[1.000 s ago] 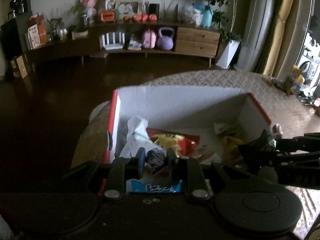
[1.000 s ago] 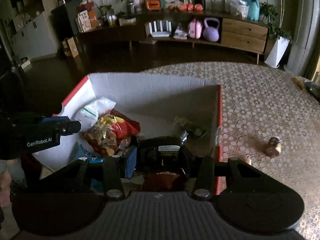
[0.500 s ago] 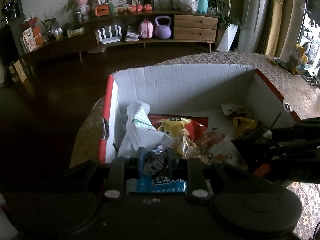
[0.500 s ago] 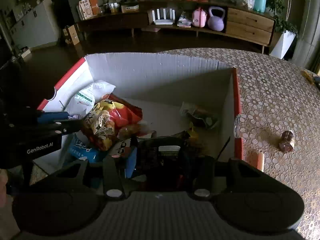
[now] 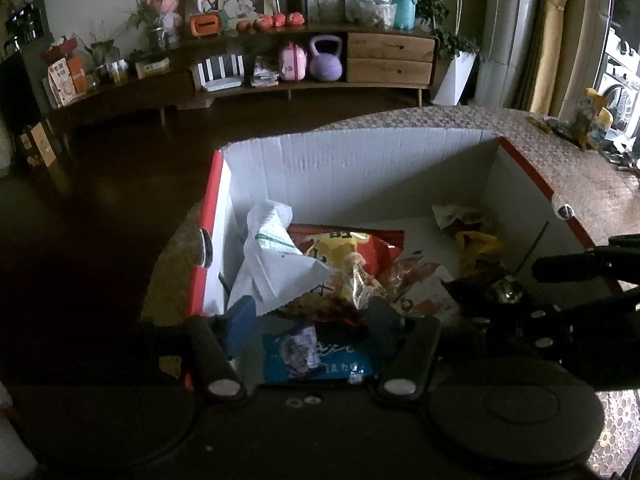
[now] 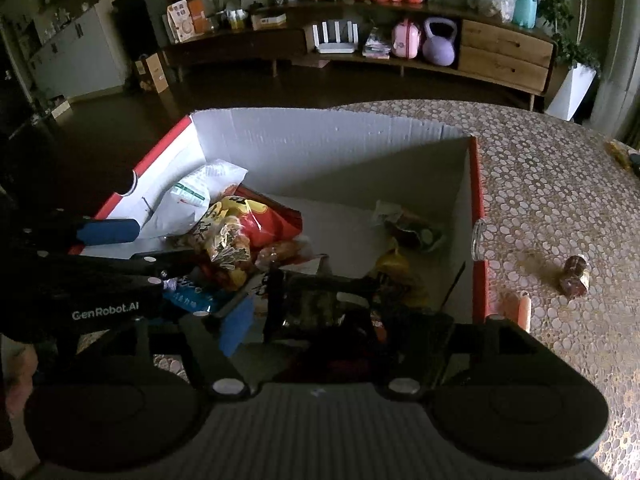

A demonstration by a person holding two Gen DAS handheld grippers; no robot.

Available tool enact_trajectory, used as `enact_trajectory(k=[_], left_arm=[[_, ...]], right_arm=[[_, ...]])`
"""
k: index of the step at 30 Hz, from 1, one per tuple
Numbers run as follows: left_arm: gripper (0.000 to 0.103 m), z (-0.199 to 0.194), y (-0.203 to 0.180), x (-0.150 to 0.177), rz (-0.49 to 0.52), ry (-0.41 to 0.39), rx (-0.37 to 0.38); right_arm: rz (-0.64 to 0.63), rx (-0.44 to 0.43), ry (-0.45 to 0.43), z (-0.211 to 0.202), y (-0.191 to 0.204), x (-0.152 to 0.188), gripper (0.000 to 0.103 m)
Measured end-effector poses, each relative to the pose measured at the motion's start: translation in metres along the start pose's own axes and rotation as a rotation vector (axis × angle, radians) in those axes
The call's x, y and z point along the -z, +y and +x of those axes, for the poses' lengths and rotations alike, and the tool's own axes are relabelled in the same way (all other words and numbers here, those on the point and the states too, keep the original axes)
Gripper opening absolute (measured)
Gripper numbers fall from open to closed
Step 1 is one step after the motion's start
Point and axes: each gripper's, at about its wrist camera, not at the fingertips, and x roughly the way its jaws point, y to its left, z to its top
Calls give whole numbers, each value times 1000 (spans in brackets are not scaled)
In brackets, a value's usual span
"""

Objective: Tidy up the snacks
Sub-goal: 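Open both grippers to drop the wrapper and black bag into the box, then move both tools back toward the last snacks on the table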

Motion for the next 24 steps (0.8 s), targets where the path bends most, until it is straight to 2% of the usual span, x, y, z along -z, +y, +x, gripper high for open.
enact_trajectory(k=[4,7,19,24], left_arm=[[72,-9,-3,1,-3,-16,0],[78,-19,-5,2,4,-42,-12],[98,-66,-17,4,-5,-147,1],[101,-87,-26,6,-6,-194,20]], right_arm=[[4,-3,-9,-9,-1,3,71],[1,-11,-19,-19,0,5,83],[19,-44,-97,-71,-3,16,83],[26,-54,-131,-97,-6,26,83]])
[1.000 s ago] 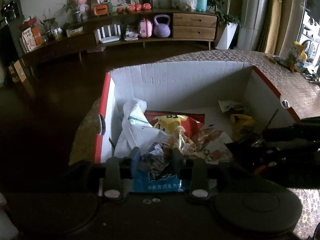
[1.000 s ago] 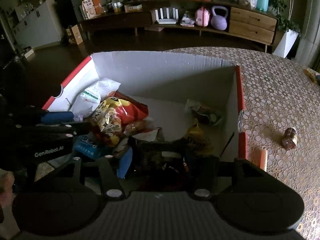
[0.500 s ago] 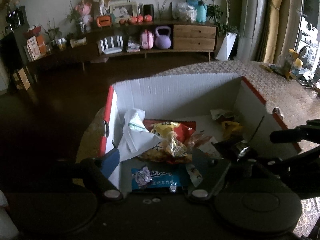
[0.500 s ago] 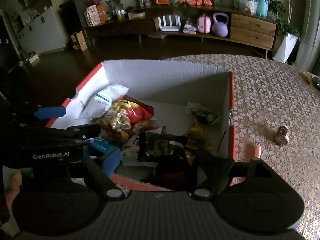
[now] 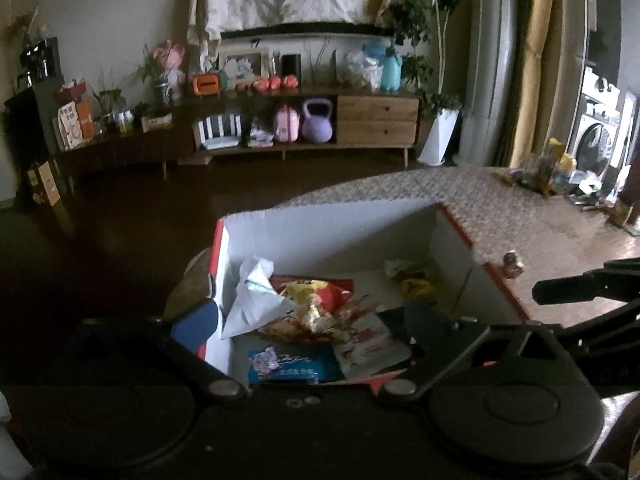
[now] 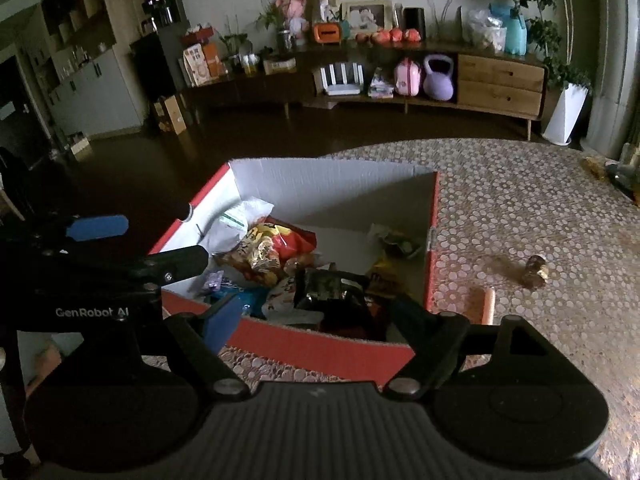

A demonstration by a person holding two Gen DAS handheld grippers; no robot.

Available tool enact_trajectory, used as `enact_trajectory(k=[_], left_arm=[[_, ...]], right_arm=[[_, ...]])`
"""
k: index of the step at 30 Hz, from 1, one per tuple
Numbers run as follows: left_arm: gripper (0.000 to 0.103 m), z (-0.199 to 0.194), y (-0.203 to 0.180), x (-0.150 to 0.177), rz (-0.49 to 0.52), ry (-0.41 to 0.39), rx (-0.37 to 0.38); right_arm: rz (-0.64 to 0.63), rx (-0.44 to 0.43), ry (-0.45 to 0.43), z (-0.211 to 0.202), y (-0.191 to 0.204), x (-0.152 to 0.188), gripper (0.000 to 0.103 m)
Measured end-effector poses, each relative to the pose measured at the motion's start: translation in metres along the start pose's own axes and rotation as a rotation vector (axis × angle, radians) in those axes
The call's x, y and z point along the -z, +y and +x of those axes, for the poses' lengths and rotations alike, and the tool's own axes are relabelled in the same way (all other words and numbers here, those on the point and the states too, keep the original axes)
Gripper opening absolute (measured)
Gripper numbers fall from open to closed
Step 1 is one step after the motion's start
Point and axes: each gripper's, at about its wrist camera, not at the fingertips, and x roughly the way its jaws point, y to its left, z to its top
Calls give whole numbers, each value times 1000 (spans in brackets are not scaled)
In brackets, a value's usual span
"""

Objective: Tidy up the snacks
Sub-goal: 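Move both tools back toward the last snacks on the table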

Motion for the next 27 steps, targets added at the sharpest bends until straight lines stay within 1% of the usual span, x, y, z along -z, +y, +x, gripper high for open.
enact_trajectory(k=[3,5,9,13,16,20,27], left_arm=[[103,-12,-8,0,5,-22,13],[103,-18,-14,0,11,-35,25],[103,-31,-30,1,23,-60,54],[103,-41,-47,4,32,-78,92],[103,-46,-62,7,31,-82,127],[103,-47,-81,11,43,-88,161],[103,-37,-115,15,57,-79,194]], right_arm=[[5,0,-23,-18,-3,4,84],[10,2,-40,-30,-6,6,89],[22,-1,-68,-53,-14,13,90],[32,21,-94,-74,-27,19,92],[42,57,-106,-88,-42,23,92],[67,102,-109,-97,-65,28,92],[119,145,-113,-100,-101,34,92]])
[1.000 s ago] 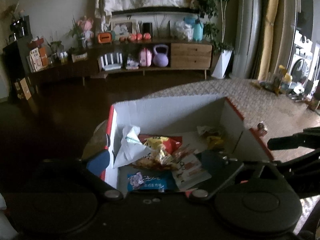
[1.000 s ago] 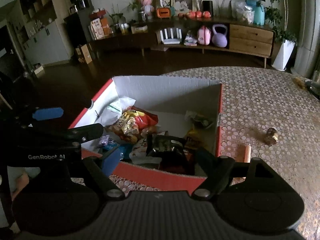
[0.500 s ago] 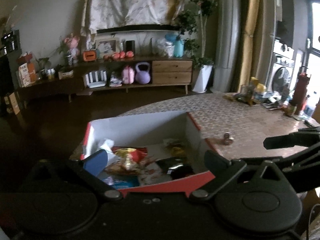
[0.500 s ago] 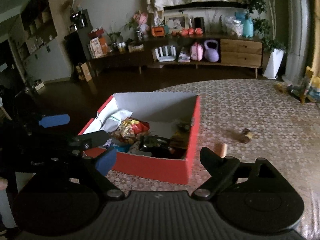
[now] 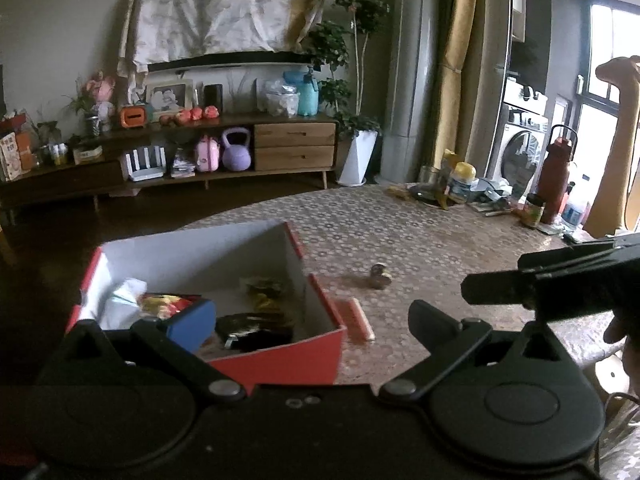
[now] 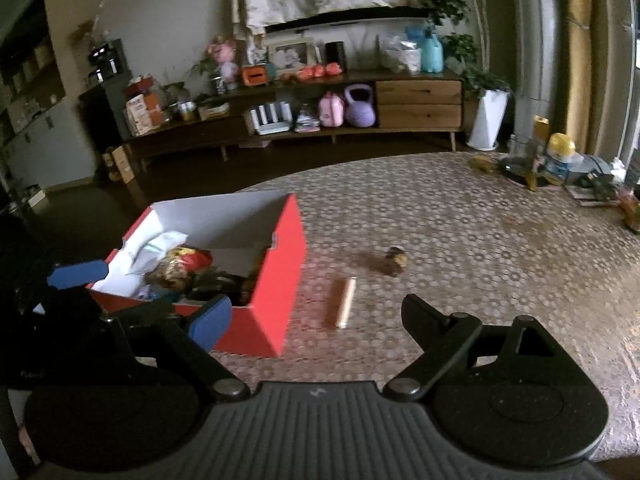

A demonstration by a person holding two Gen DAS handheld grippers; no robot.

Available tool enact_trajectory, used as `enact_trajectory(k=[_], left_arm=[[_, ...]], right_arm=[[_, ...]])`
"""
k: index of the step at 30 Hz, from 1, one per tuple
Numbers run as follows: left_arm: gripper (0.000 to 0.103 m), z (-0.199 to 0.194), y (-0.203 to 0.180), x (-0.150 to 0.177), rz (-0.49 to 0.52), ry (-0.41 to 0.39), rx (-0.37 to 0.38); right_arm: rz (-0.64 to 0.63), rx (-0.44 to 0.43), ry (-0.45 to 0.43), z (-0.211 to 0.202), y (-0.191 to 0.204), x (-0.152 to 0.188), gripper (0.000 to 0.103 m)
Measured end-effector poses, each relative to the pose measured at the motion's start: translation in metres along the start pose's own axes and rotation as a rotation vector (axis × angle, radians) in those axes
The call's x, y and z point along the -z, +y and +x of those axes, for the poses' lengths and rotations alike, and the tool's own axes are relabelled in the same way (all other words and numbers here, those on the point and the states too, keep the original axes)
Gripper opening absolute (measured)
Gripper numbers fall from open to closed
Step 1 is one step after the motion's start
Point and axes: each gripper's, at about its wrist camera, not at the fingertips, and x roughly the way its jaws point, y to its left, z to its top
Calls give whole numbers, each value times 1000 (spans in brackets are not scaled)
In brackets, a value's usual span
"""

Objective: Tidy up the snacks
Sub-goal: 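Move both tools back toward the last snacks on the table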

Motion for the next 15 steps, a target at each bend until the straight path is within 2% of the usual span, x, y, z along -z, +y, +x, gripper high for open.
enact_trajectory(k=[4,15], left_arm=[[103,9,-17,4,14,2,6],[100,49,-67,12,70,-16,-53]], right_arm=[[11,24,-4,4,-17,-3,92],[42,81,18,34,-65,-17,92]])
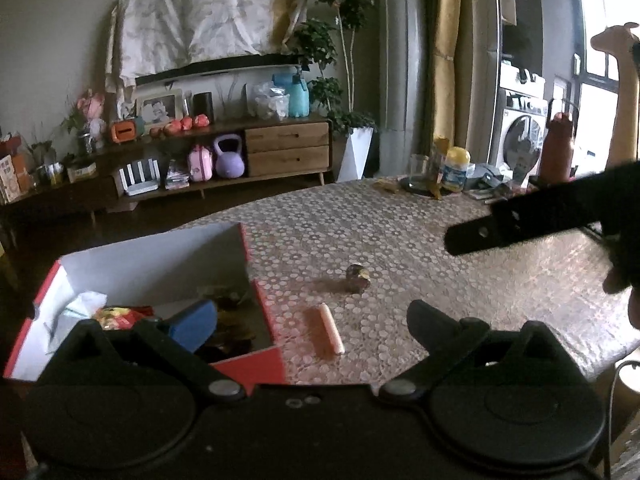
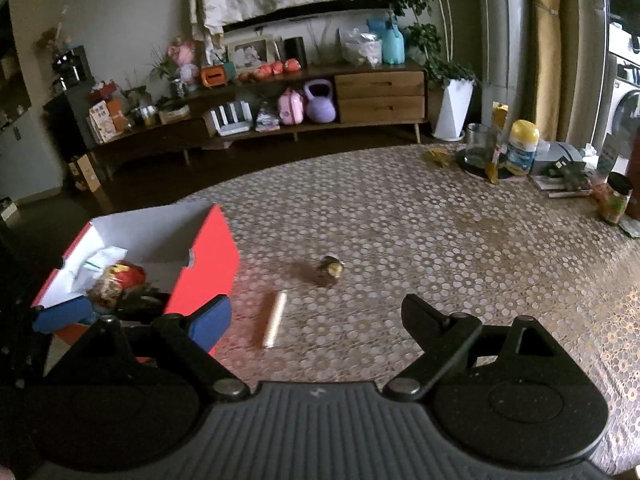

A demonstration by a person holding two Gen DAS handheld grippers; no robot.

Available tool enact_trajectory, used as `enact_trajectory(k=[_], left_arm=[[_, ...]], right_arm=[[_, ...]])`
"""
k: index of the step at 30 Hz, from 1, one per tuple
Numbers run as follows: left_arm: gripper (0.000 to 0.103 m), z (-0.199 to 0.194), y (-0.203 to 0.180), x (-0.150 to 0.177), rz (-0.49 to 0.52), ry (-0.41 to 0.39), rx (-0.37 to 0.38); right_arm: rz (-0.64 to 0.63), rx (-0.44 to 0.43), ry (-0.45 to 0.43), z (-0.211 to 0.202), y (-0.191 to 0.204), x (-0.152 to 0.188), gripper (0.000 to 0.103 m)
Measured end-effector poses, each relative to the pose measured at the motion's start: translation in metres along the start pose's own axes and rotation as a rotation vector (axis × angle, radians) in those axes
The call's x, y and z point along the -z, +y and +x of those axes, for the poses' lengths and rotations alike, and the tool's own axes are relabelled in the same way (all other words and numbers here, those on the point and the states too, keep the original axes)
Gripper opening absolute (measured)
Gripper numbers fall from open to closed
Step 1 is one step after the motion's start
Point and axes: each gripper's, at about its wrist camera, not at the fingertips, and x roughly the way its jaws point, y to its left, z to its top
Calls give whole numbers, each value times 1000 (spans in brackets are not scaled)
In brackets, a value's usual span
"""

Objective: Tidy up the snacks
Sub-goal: 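Move both tools back toward the last snacks on the table, then grasp the pink-white stick with the left gripper while the right grasps the round gold-labeled packet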

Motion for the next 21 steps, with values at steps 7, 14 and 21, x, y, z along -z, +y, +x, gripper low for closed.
enact_trajectory(k=[7,14,21], left_arm=[[89,36,-25,7,-10,38,-9],[81,72,-35,15,-29,80,-34],[76,90,-52,23,3,59,-110]], right_arm=[[-34,9,42,33,-17,-10,92],[-16,-6,91,80,-26,-21,92],[-9,-35,142,124,-30,-26,92]])
